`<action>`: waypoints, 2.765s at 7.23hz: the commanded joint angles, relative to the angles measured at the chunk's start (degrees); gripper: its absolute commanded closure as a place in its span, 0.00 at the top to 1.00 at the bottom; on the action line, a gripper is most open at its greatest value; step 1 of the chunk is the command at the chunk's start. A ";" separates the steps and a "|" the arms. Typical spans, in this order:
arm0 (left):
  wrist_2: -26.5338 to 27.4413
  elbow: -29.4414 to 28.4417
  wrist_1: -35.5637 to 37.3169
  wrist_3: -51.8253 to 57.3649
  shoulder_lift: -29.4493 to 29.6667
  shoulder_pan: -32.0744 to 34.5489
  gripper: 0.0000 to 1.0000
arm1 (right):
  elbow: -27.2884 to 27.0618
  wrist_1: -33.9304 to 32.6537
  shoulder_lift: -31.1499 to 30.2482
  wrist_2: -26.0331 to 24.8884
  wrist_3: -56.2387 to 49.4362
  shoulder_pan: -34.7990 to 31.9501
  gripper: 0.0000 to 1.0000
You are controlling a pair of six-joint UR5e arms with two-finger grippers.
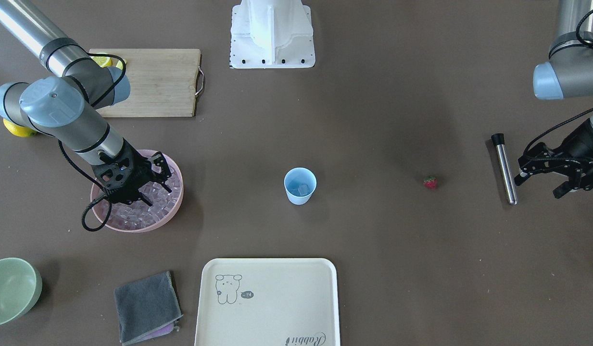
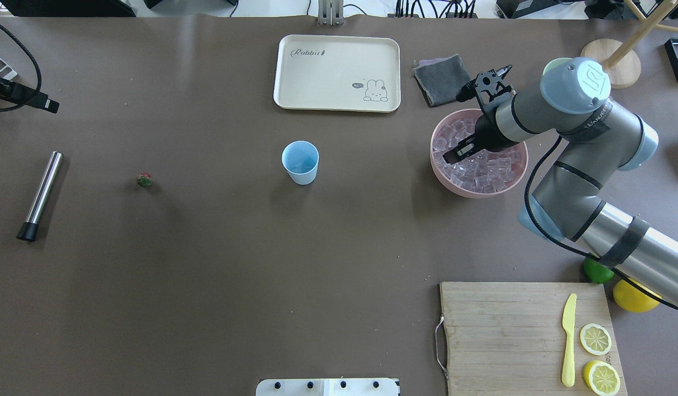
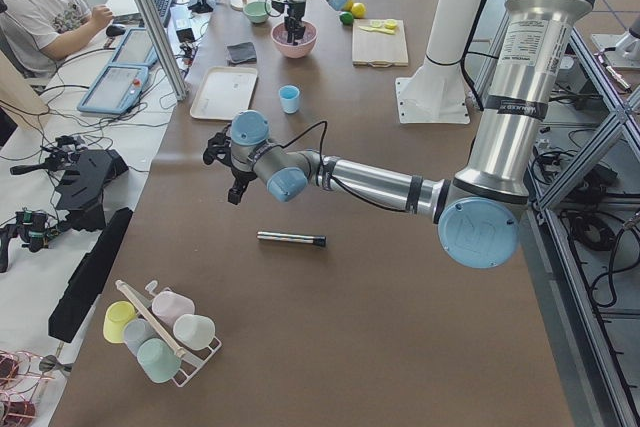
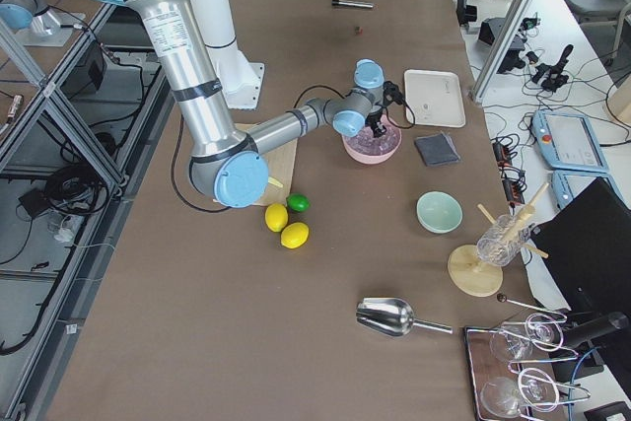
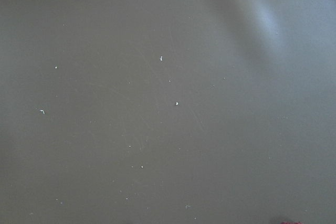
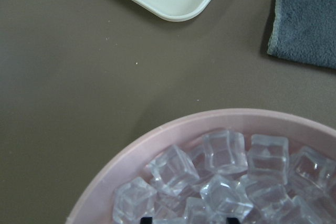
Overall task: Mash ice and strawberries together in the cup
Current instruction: 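Lower the right gripper into the bowl and grasp a third ice cube, then lift the ice cube out of the bowl with the right gripper, then carry the ice cube with the right gripper over the light-blue cup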
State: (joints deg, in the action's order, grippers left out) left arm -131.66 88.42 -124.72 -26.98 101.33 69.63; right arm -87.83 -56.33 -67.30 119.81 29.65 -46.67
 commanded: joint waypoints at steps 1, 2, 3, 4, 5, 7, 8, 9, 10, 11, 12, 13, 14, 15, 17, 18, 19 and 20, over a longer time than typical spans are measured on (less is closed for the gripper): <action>0.00 -0.09 0.00 0.00 0.01 -0.02 0.97 | -0.06 -0.01 0.06 -0.02 0.23 0.00 0.30; 0.00 -0.01 0.00 0.00 0.01 -0.02 0.97 | -0.06 0.08 0.06 -0.02 0.23 0.00 0.27; 0.00 0.08 -0.09 0.00 -0.08 -0.02 0.97 | -0.15 0.08 0.06 -0.02 0.23 0.00 0.25; 0.00 0.08 -0.09 0.00 -0.08 -0.02 0.97 | -0.24 0.08 0.06 -0.02 0.23 0.00 0.23; 0.00 0.08 -0.09 0.00 -0.08 -0.11 0.97 | -0.32 0.00 0.06 0.07 0.23 0.00 0.20; 0.00 0.00 -0.09 0.00 -0.08 -0.11 0.97 | -0.94 -0.70 0.33 0.85 0.23 -1.66 0.06; 0.00 0.08 -0.09 -0.09 -0.08 -0.20 0.97 | -1.29 -2.97 1.89 2.08 0.23 -2.98 0.00; 0.00 0.08 -0.09 -0.09 -0.08 -0.37 0.97 | -3.21 -7.34 3.39 2.44 0.32 -3.42 0.00; 0.00 0.17 -0.09 -0.18 -0.08 -0.46 0.97 | -6.36 -14.09 5.75 2.18 1.88 -3.52 0.00; 0.00 0.00 -0.09 -0.18 0.01 -0.55 0.97 | -7.26 -20.33 10.56 1.92 7.90 -3.26 0.00; 0.00 -0.18 0.00 -0.09 0.27 -1.42 0.97 | -7.36 -24.57 15.05 0.17 12.14 -2.21 0.00; 0.00 -1.14 0.00 -0.09 1.23 -1.60 0.97 | -6.75 -26.09 18.92 -1.32 17.84 -0.46 0.00; 0.00 -1.76 -0.09 -0.09 1.58 -1.69 0.97 | -4.74 -28.37 23.83 -4.82 21.03 1.39 0.00; 0.00 -1.94 -0.09 -0.18 1.67 -1.95 0.97 | -2.46 -29.35 27.19 -8.85 24.45 4.45 0.00; -0.09 -1.85 -0.09 -1.58 1.68 -3.35 0.97 | 2.64 -29.36 33.43 -15.46 29.57 9.03 0.00; -0.09 -1.76 -0.18 -1.76 1.76 -3.80 0.97 | 3.36 -29.36 33.81 -19.32 30.89 11.66 0.00; -0.09 -1.85 -0.18 -1.76 1.85 -4.50 0.97 | 3.98 -29.01 33.90 -22.75 32.03 13.43 0.00; -0.09 -1.85 -0.18 -1.76 1.85 -4.59 0.97 | 4.59 -29.01 33.82 -22.87 32.05 14.23 0.00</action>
State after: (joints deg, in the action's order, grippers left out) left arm -131.74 86.59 -124.88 -28.68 103.14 65.42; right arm -84.10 -85.45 -33.65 98.69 61.06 -33.99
